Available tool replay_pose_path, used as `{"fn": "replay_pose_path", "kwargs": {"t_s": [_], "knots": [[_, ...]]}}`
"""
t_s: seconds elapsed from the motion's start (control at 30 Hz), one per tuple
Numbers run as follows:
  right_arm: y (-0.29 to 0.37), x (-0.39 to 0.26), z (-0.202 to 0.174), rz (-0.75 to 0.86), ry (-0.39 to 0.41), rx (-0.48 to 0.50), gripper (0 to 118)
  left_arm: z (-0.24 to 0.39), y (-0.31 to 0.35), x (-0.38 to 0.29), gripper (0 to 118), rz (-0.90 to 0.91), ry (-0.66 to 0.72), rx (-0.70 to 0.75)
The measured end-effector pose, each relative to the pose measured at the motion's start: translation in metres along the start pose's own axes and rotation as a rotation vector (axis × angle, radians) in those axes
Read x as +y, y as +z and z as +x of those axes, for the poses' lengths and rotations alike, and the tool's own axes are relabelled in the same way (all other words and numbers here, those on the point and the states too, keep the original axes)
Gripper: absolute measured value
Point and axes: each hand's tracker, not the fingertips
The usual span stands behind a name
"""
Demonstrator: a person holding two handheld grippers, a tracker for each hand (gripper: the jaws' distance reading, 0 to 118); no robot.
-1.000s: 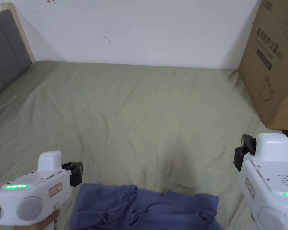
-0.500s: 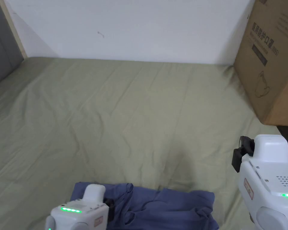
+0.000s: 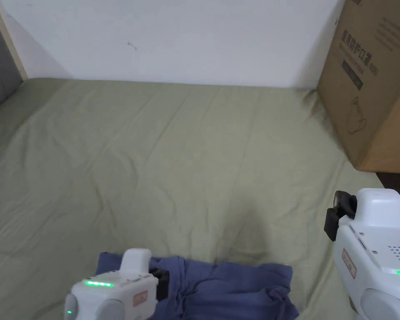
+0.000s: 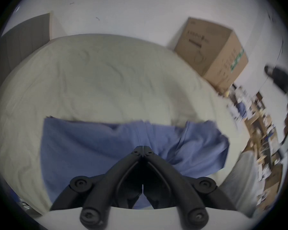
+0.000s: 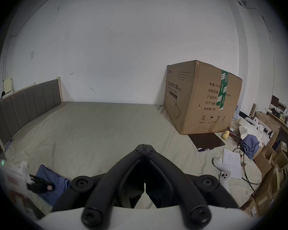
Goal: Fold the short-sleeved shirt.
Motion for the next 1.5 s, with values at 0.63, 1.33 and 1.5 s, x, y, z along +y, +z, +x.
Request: {"fn": "replay_pose_path", "kwargs": {"t_s": [0.63, 1.33, 1.5], "knots": [[-0.019, -0.003, -0.037, -0.041, 0.012, 0.061, 0, -0.177, 0.027, 0.007, 107, -0.15, 0.41, -0.124], [-0.016, 0.0, -0.017, -0.031, -0.001, 0.041, 0, -0.148, 0.076, 0.035, 10, -0.059, 0.147, 0.051], [-0.012, 0.003, -0.015, -0.012, -0.001, 0.051, 0, -0.144, 0.117, 0.054, 10, -0.064, 0.04, 0.243]]}}
